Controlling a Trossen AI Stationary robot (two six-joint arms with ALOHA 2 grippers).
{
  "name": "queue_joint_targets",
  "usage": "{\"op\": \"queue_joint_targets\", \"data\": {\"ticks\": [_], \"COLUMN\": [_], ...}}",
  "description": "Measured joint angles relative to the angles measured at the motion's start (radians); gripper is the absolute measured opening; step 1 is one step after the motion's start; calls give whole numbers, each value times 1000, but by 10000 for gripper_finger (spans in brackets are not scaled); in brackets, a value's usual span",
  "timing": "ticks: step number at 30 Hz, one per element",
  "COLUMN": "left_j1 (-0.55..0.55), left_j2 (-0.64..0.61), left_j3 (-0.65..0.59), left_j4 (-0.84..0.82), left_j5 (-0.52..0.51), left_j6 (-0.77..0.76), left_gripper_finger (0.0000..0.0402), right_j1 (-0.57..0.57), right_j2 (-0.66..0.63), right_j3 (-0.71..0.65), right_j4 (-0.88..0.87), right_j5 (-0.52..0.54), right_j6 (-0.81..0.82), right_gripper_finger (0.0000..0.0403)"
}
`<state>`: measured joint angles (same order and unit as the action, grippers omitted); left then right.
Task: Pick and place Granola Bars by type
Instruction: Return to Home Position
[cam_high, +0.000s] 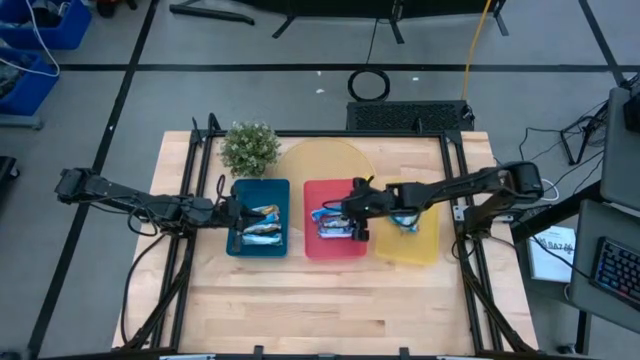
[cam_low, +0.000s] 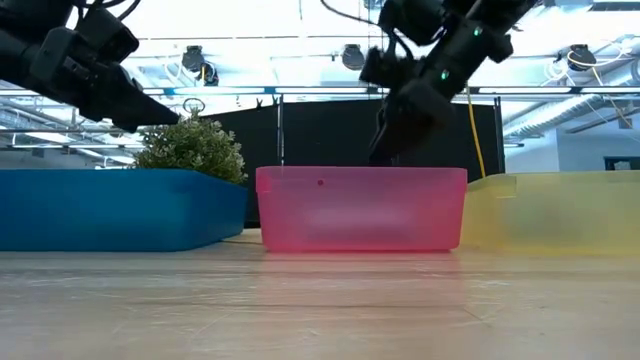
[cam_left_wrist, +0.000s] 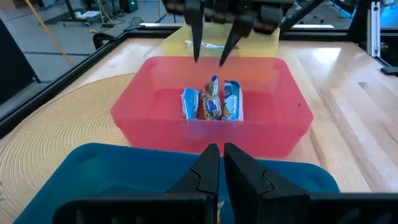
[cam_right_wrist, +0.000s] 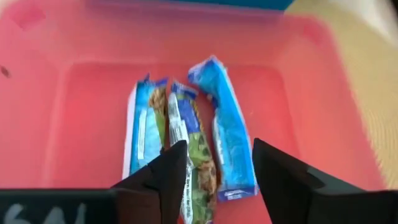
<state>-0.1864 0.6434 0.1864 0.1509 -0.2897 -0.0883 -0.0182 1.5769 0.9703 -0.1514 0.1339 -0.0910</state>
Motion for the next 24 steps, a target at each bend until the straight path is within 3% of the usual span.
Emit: {"op": "queue_joint_targets", "data": {"ticks": [9,12,18,21,24], "left_j1": [0,0,0,0,-1], "left_j2": [0,-5,-32,-60,-108], "left_j3": [0,0,0,0,20], "left_j4": [-43,-44,-39,-36,-68], "left_j5": [0,0,0,28,68], "left_j6": [-23,-63,-65,-20,21], "left_gripper_finger": [33,33,32,17,6], "right_j1": [10,9,4,4,4], "right_j2": [-148,-215,-347,-419,-522], "right_j3": [0,0,0,-5,-77], "right_j4": [1,17,-28,-65,6], "right_j5": [-7,-38,-61,-68,-157], "right_j6": [-92,-120,-106,-106,-116], "right_gripper_finger": [159,125,12,11,5]}}
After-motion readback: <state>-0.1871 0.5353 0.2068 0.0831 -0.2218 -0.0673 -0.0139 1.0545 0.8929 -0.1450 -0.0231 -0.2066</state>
